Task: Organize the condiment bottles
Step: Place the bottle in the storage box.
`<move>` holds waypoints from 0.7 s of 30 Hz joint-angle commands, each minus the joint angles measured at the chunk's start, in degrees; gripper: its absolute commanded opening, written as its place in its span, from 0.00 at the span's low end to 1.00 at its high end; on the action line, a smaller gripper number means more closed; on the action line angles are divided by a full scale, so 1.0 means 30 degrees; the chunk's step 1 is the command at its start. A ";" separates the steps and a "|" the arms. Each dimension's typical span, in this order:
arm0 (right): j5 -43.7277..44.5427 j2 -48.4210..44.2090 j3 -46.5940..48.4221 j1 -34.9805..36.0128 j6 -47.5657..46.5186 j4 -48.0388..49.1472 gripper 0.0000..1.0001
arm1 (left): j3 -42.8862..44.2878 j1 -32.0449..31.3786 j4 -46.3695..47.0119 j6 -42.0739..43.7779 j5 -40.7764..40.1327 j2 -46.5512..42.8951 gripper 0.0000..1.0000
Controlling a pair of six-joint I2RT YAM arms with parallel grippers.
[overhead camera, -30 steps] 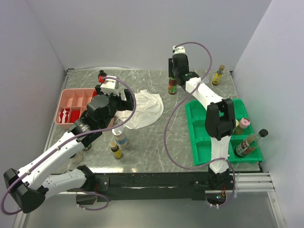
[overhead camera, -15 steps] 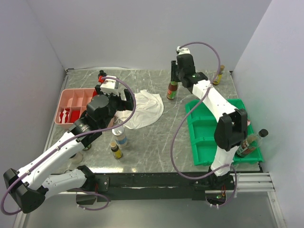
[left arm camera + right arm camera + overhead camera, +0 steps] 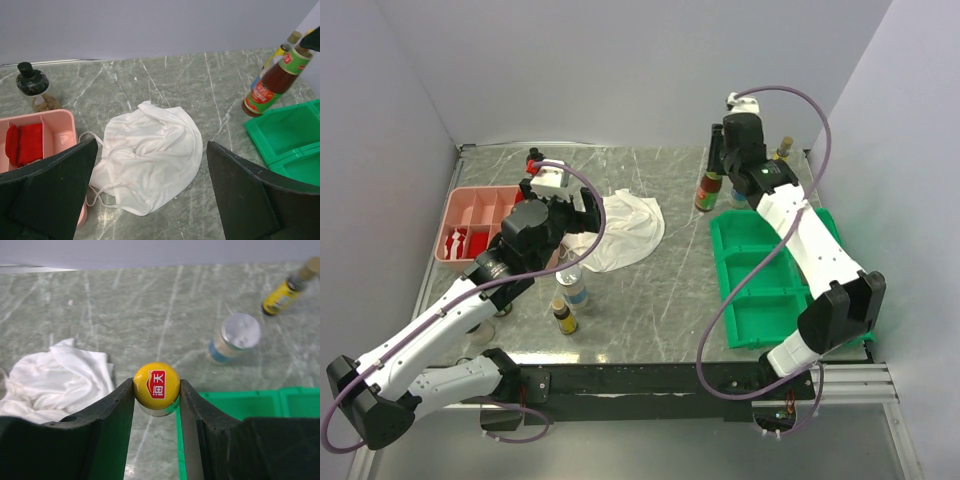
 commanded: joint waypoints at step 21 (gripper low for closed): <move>0.4947 -0.4021 -0.2420 -0.7483 -0.0286 0.1895 0.00 | 0.0038 -0.0552 0.0959 -0.0042 -0.0075 -0.0709 0.97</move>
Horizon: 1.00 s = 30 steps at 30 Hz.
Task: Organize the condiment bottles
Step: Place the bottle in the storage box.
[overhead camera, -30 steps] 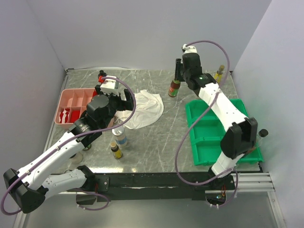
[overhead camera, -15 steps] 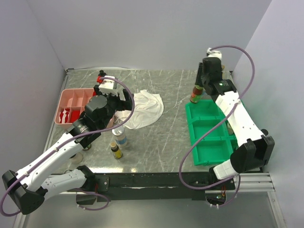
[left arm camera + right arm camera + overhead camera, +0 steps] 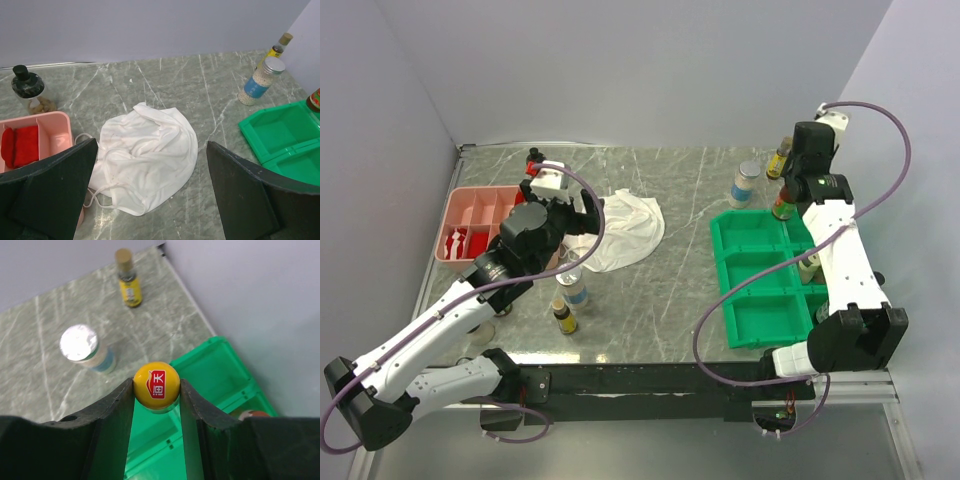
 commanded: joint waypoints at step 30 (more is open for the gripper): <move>0.0689 0.0956 -0.4250 -0.5296 -0.2028 0.9907 0.00 | -0.0138 -0.0524 0.1099 0.0222 -0.0771 -0.0293 0.97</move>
